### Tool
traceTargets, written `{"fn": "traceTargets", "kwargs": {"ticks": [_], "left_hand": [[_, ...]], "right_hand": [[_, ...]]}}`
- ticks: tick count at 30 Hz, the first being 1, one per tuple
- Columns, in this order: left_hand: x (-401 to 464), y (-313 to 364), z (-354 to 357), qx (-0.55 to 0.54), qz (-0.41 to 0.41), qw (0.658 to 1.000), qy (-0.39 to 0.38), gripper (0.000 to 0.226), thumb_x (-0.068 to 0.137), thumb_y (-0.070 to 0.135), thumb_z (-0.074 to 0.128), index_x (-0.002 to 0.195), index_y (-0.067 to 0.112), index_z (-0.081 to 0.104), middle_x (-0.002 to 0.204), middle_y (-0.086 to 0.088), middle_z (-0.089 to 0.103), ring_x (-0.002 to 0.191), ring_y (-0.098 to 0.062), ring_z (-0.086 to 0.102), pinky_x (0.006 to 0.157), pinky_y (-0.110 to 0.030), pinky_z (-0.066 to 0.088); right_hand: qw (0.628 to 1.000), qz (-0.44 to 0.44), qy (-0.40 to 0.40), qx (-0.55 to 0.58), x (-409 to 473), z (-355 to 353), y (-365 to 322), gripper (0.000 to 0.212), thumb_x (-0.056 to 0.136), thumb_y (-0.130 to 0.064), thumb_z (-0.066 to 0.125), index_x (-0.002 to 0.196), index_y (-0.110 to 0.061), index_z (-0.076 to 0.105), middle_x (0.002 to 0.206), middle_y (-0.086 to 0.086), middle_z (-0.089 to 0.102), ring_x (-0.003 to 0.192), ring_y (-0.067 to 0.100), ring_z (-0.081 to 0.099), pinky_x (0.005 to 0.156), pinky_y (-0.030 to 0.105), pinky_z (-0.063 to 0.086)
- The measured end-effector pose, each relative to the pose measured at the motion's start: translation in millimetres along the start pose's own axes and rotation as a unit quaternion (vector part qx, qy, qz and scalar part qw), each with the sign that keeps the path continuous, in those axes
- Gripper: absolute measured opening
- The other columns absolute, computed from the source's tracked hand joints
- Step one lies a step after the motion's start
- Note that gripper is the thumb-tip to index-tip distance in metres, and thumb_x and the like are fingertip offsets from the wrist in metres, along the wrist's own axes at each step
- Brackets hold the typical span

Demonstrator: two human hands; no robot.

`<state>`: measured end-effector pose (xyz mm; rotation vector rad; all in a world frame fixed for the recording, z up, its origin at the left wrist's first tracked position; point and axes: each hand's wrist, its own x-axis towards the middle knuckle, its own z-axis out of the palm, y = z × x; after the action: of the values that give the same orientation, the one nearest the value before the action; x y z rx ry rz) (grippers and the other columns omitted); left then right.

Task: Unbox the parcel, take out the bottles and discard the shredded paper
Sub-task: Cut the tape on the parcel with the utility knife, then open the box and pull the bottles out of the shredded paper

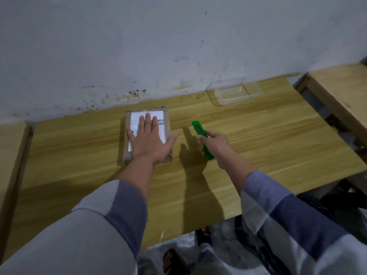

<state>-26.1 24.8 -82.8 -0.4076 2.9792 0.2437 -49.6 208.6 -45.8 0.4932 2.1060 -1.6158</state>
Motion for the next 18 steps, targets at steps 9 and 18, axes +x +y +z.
{"fn": "traceTargets", "kwargs": {"ticks": [9, 18], "left_hand": [[5, 2, 5, 0.019, -0.015, 0.999, 0.033, 0.088, 0.085, 0.072, 0.019, 0.153, 0.021, -0.006, 0.161, 0.001, -0.016, 0.147, -0.016, -0.016, 0.115, -0.058, -0.003], [6, 3, 7, 0.031, -0.028, 0.997, 0.060, 0.093, 0.076, 0.072, 0.010, 0.154, 0.021, 0.005, 0.162, 0.001, -0.004, 0.149, -0.016, -0.006, 0.115, -0.057, 0.002]], "right_hand": [[0.938, -0.117, 0.112, -0.305, 107, 19, -27, 0.034, 0.086, -0.030, 0.058, 0.118, -0.020, 0.064, 0.114, 0.012, 0.065, 0.106, 0.033, 0.060, 0.089, 0.043, 0.052], [0.867, -0.170, 0.103, -0.457, 145, 27, -24, 0.043, 0.093, -0.040, 0.047, 0.129, -0.017, 0.050, 0.121, 0.013, 0.049, 0.109, 0.034, 0.054, 0.090, 0.044, 0.043]]}}
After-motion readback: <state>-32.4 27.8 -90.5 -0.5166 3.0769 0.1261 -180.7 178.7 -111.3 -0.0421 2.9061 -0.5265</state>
